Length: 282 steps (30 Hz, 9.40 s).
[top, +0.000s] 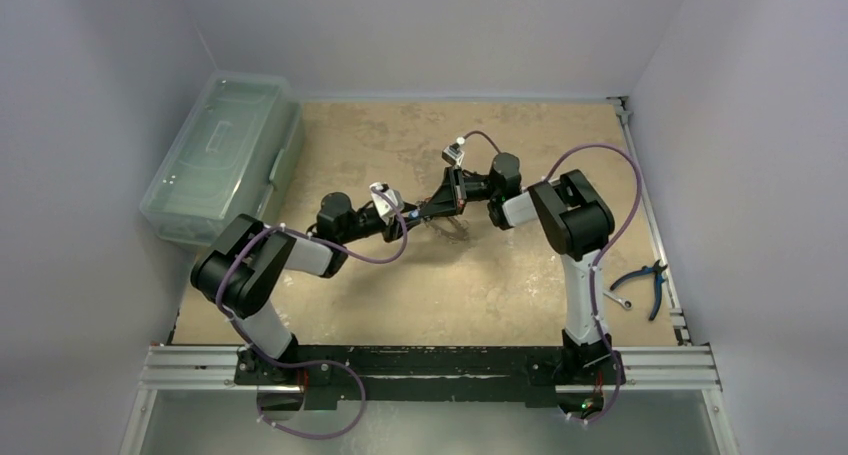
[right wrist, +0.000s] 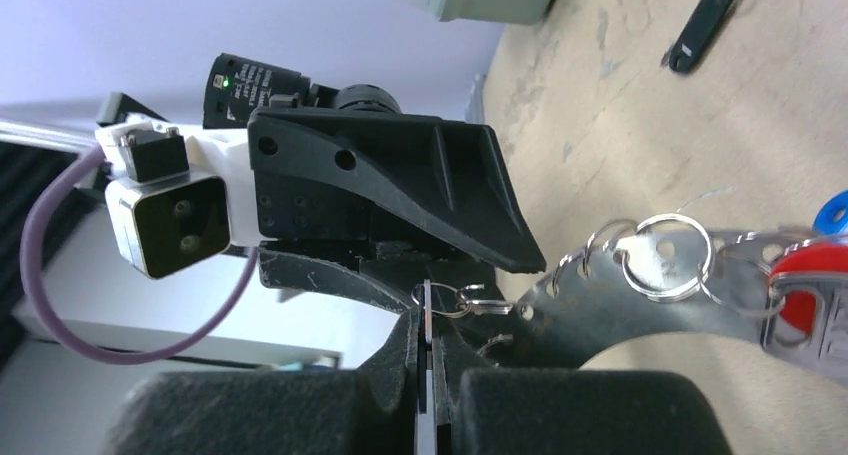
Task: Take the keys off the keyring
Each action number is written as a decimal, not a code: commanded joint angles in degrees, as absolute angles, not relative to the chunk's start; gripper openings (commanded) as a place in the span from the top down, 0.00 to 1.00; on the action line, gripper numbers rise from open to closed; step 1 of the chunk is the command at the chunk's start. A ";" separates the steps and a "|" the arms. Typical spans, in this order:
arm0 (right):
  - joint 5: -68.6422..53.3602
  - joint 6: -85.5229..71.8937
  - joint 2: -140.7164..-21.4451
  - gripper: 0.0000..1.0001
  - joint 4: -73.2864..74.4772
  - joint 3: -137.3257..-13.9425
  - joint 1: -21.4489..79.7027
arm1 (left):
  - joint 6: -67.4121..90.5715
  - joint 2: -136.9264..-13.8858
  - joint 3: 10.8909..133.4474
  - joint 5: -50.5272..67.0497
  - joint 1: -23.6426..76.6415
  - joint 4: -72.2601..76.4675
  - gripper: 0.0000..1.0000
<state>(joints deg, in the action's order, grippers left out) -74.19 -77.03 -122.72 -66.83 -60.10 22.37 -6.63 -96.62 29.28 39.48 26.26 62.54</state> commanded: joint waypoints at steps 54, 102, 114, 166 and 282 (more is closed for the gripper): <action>-74.33 -73.87 -117.58 1.00 -68.77 -57.53 21.64 | -3.55 -95.43 32.58 42.37 26.20 63.50 1.00; -62.26 -16.66 -120.03 1.00 9.40 -76.19 22.02 | -7.30 -98.11 32.53 43.28 26.46 63.20 1.00; -62.20 -15.07 -116.46 1.00 7.23 -73.67 22.04 | -5.72 -98.00 32.49 38.46 26.46 61.71 1.00; -49.84 25.46 -101.78 1.00 30.79 -75.28 26.86 | -2.16 -92.49 45.16 48.42 26.25 23.71 0.66; -37.82 72.91 -75.26 1.00 36.21 -49.82 24.45 | -50.66 -83.33 55.29 54.11 42.70 -1.31 1.00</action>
